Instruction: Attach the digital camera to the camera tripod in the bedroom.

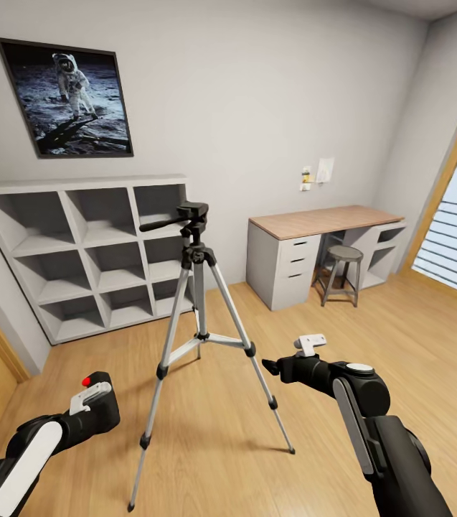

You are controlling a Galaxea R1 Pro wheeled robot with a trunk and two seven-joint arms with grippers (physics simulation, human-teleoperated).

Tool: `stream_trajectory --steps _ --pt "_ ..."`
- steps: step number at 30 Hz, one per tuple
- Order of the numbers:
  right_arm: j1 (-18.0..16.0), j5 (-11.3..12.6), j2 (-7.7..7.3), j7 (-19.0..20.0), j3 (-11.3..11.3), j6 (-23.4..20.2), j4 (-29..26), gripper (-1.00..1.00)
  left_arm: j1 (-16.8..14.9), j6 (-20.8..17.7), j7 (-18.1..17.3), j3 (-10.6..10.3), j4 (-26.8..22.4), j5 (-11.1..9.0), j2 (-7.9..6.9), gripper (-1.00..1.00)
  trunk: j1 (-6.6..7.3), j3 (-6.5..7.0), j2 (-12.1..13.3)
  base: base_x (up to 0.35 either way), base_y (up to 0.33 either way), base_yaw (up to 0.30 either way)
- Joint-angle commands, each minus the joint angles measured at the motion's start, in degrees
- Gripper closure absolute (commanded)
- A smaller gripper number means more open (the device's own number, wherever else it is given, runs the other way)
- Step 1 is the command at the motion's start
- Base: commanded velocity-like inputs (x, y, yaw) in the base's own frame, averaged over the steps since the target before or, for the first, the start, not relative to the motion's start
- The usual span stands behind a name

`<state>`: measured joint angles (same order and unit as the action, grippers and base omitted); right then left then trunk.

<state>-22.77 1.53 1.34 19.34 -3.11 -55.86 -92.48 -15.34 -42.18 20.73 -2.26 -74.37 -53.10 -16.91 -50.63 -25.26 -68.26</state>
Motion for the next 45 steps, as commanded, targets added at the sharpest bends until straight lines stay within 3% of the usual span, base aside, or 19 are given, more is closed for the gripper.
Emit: stream_trajectory --steps 1,19,34,45 --pt "-0.04 0.14 0.03 0.0 0.03 -0.28 -0.05 -1.0 -0.04 -0.1 0.41 -0.11 -0.07 -0.45 -0.06 1.0 0.0 -0.06 -0.04 0.045 0.003 0.0" --pt "-0.06 0.14 0.0 -0.1 -0.04 -0.3 -0.07 -1.0 -0.04 -0.1 0.83 -0.19 -0.07 -0.43 0.01 1.0 0.0 -0.06 -0.04 -0.005 -0.05 0.0" --pt "-0.07 0.21 -0.16 -0.01 -0.06 -0.31 -0.07 -1.0 -0.04 -0.02 1.02 -0.19 -0.49 -0.49 0.03 1.0 0.0 -0.06 -0.04 -0.231 -0.225 0.0" --pt "-0.07 0.18 -0.09 -0.18 0.02 -0.41 -0.07 -1.0 -0.04 -0.01 0.99 -0.51 -0.51 -0.55 0.11 1.0 0.0 -0.06 -0.04 0.052 -0.308 0.0"
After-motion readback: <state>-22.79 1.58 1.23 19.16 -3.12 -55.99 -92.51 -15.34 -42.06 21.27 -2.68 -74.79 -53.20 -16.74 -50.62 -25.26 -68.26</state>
